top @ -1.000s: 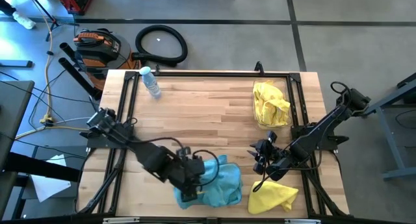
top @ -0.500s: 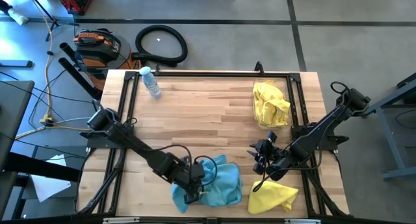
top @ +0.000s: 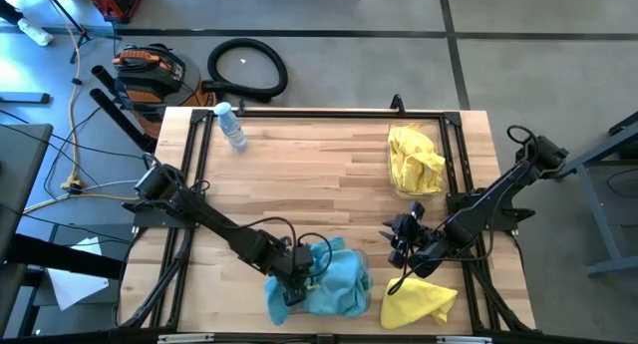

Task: Sort microfiber towel by color & place in baskets
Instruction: Put the blue microfiber towel into the bottom transparent bin

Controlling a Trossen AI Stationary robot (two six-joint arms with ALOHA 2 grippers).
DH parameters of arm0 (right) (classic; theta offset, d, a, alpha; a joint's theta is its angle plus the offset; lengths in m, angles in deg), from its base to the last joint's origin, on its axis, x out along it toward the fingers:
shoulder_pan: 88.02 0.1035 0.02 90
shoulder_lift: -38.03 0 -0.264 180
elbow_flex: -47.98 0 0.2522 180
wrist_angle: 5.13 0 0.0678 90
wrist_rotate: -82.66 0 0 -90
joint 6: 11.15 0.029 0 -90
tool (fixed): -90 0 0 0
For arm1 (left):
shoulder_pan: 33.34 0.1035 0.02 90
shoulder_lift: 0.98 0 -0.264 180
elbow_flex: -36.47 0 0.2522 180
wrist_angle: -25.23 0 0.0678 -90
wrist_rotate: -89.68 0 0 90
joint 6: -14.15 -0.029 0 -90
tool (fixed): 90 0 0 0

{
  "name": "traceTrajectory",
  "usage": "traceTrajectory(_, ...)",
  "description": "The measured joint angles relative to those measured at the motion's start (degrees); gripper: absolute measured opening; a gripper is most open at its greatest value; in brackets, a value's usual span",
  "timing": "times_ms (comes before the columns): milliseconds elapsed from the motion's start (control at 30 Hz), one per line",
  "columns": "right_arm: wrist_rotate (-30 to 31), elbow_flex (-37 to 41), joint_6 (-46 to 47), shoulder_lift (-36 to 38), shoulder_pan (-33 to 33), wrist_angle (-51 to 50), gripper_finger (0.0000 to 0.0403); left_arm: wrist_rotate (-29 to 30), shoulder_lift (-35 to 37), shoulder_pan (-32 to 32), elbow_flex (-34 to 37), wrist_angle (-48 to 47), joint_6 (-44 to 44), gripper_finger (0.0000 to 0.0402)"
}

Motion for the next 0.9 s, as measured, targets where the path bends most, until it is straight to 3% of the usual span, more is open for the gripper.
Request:
traceTrajectory(433, 0.00, 0.00, 0.39, 0.00, 0.00, -0.17, 0.0116, 0.06, 0.00, 0.09, -0.06, 1.62, -0.56, 0.0079)
traceTrajectory(567, 0.00, 0.00, 0.42, 0.00, 0.00, -0.17, 0.0116, -0.60, 0.33, 0.37, -1.39, -0.38, -3.17, 0.0086)
traceTrajectory(900, 0.00, 0.00, 0.11, 0.00, 0.00, -0.20, 0.0116, 5.92, 0.31, -0.66, -16.10, -26.18, -3.55, 0.0083)
